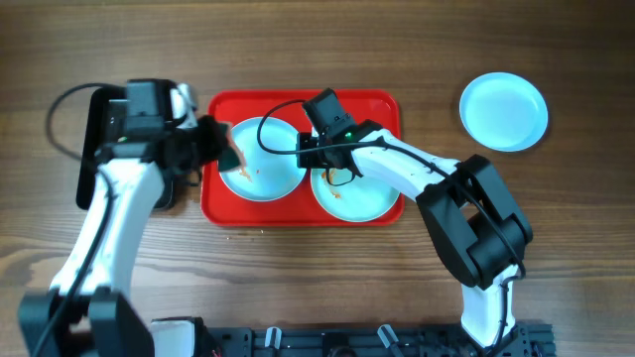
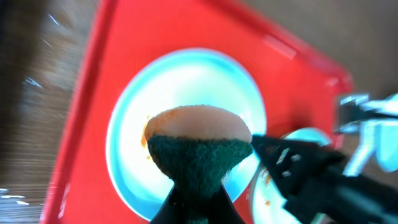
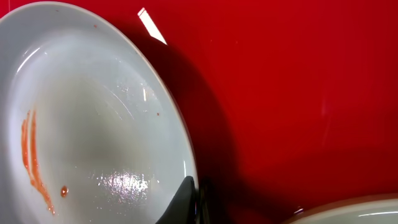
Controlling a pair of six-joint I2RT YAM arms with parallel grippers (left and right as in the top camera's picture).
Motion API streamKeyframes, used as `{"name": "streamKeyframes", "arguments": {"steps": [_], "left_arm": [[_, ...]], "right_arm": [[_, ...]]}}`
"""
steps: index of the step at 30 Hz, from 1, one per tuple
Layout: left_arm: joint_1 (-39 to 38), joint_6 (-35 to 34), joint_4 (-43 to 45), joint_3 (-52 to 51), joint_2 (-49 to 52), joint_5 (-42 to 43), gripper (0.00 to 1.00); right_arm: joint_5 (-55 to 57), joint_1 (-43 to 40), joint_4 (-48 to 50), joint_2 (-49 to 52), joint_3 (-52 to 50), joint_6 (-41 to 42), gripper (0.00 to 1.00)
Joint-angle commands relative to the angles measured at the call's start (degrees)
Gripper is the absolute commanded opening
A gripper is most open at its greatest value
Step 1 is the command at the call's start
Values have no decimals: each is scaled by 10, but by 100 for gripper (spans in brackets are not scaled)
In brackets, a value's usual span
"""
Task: Clean dirty plates on tray and stack at the side
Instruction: 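Grasp the rim of the left plate with the right gripper, then scrub the left plate with the sponge in the left gripper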
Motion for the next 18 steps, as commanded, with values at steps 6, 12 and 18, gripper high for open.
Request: {"name": "streamKeyframes", "arguments": {"steps": [6, 12, 18], "left_arm": [[-91, -2, 95, 7, 142, -17, 4], [-92, -14, 100, 7, 199, -11, 4], [-90, -8, 30, 7, 200, -283, 4]], "right_arm": [[36, -1, -24, -8, 6, 10, 5], [42, -1, -24, -8, 6, 10, 4], [59, -2, -36, -8, 6, 10, 4]]}}
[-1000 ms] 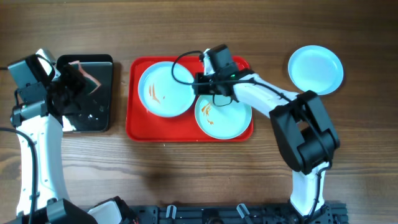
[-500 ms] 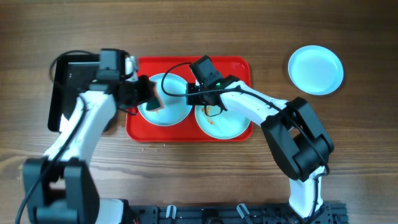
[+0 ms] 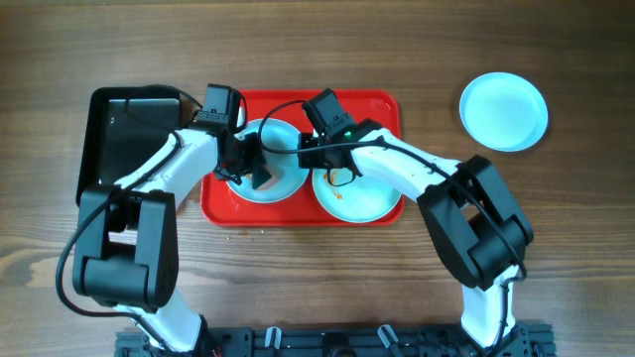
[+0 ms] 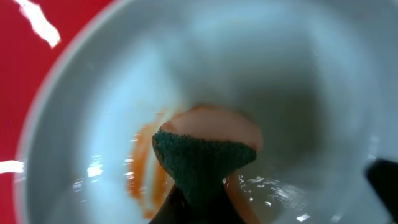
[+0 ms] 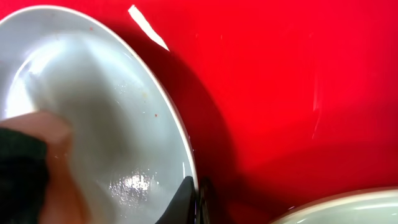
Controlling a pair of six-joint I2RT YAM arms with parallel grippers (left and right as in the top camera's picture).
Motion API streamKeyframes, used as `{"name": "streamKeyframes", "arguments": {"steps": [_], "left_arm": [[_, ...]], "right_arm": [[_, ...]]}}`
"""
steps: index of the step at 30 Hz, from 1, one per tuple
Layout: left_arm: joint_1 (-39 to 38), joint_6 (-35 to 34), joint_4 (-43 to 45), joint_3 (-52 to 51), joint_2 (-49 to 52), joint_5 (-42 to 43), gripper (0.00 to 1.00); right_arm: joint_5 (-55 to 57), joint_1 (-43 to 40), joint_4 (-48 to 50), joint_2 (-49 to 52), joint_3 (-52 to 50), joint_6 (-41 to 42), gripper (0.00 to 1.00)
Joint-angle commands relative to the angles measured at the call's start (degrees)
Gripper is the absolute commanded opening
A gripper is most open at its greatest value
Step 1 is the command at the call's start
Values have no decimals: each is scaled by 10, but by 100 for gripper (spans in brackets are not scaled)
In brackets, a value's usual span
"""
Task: Clean dirty plates on tray and stack at the side
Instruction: 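Scrub the left plate with the sponge in the left gripper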
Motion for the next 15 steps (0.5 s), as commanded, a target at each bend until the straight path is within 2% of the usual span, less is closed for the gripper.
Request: {"name": "streamKeyframes", "arguments": {"steps": [1, 4, 8, 11, 15], "left_arm": [[4, 3, -24, -2, 9, -209, 4], [4, 13, -2, -2, 9, -260, 4], [2, 16, 20, 24, -4, -242, 4], [2, 16, 23, 43, -31, -142, 4], [2, 16, 40, 45, -42, 51, 4]], "right_arm": [[42, -3, -12, -6, 1, 6, 4], [42, -3, -12, -6, 1, 6, 4], [42, -3, -13, -6, 1, 6, 4], [42, -3, -13, -6, 1, 6, 4], [42, -3, -11, -6, 1, 6, 4]]}}
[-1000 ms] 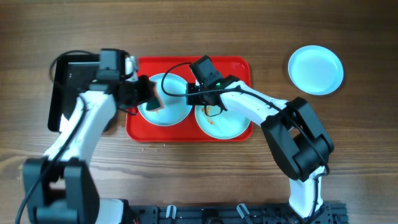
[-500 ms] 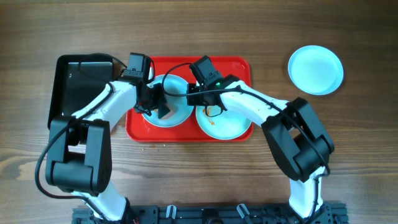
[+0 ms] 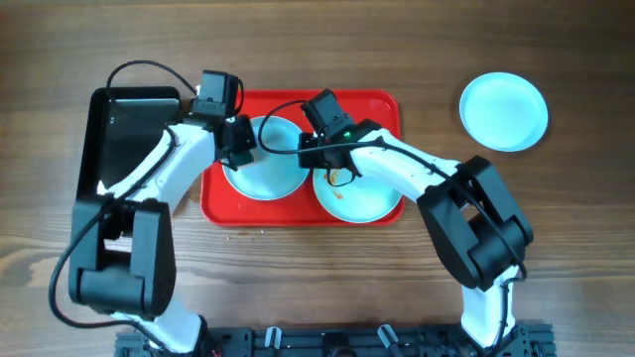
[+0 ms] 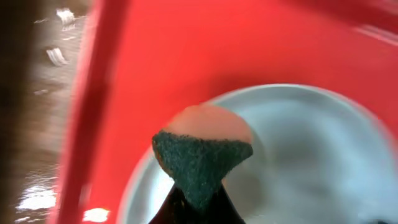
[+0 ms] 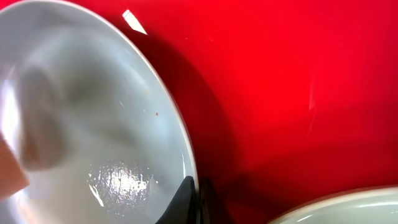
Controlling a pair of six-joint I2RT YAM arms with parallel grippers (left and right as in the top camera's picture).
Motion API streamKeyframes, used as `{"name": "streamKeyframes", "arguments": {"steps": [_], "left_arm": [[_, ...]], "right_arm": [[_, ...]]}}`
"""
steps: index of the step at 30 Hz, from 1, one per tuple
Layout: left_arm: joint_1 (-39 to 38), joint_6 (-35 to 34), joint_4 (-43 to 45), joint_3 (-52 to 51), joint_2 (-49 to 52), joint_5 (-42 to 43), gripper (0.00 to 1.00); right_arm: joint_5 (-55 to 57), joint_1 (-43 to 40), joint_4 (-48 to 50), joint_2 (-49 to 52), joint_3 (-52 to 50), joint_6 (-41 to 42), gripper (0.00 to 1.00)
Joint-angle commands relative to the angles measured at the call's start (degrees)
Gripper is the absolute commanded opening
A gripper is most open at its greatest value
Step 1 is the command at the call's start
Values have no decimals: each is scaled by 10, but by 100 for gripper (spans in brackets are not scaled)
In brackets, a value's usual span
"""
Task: Clean dirty plates on tray and stack at the side
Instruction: 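Scrub the left plate with the sponge in the left gripper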
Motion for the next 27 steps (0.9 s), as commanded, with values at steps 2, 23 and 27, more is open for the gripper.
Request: {"name": "streamKeyframes", "arguments": {"steps": [2, 23, 27], "left_arm": [[0, -8, 5, 11, -17, 179, 4], [0, -23, -125, 0, 84, -83, 4], [28, -23, -151, 2, 78, -149, 4]], "right_arm": [[27, -5, -7, -5, 0, -2, 4], [28, -5, -12, -5, 0, -4, 4], [36, -5, -12, -5, 0, -4, 4]]}}
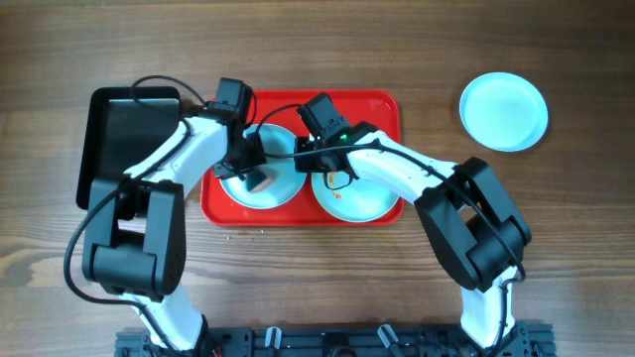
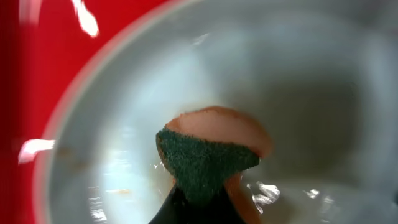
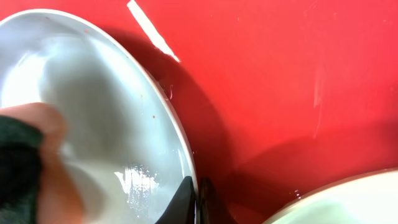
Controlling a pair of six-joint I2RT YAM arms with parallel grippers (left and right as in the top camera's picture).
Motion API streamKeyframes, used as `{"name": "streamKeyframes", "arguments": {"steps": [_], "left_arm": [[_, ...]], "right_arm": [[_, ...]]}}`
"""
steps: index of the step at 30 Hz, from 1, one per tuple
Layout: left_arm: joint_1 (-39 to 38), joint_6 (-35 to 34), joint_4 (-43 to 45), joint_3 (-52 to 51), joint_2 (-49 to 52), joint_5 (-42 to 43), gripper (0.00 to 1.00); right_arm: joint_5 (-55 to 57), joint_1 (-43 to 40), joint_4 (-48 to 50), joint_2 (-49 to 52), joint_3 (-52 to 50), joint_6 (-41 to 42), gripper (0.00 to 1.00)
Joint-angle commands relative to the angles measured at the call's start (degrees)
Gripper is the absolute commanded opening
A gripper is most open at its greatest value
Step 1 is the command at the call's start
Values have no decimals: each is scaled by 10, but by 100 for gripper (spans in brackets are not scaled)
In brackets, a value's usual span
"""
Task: Clean dirty plates on tray and stack at the side
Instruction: 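Scrub the left plate with the sponge in the left gripper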
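Two pale blue plates lie on the red tray (image 1: 382,107). My left gripper (image 1: 254,171) is shut on a green-and-orange sponge (image 2: 208,152) and presses it into the left plate (image 1: 283,183). A faint orange smear (image 2: 121,191) shows on that plate. My right gripper (image 3: 196,194) is shut on the same plate's right rim (image 3: 180,134), with the sponge (image 3: 22,165) visible at the left. The right plate (image 1: 365,198) carries orange stains. A clean plate (image 1: 503,110) sits on the table at the far right.
A black tray (image 1: 119,139) lies left of the red tray. Both arms cross over the red tray's middle, with black cables looping above them. Bare wooden table (image 1: 327,40) surrounds everything.
The sponge was at the left plate's upper-left rim and now sits lower, in the plate's bowl. My right gripper still pinches the rim in the same spot.
At first the sponge hung at the tray's left edge and the left plate showed orange streaks. Then the sponge lay on those streaks. Then it was at the plate's far rim with the streaks gone from the right wrist view. Now it is back in the bowl.
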Motion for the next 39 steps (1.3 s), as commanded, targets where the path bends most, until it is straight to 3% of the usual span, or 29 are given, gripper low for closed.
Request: {"name": "streamKeyframes", "arguments": {"steps": [1, 7, 11, 15, 20, 25, 32, 39], "left_arm": [[44, -1, -30, -21, 19, -181, 4], [49, -1, -38, 33, -11, -271, 4], [49, -2, -39, 78, -41, -268, 4], [49, -1, -36, 95, -94, -192, 4], [61, -1, -39, 95, -116, -26, 4], [102, -1, -42, 95, -116, 133, 4], [116, -1, -56, 94, -115, 136, 4], [116, -1, -56, 93, -115, 135, 4]], "right_arm": [[50, -14, -9, -5, 0, -2, 4], [50, -14, -7, -5, 0, -6, 4], [50, -14, -1, -5, 0, -15, 4], [50, -14, 26, -11, 2, -37, 4], [79, -14, 18, -63, 48, -119, 5], [224, -14, -35, -128, 117, -240, 4], [485, 15, -29, -174, 124, -514, 4], [564, 61, -12, -174, 124, -722, 4]]}}
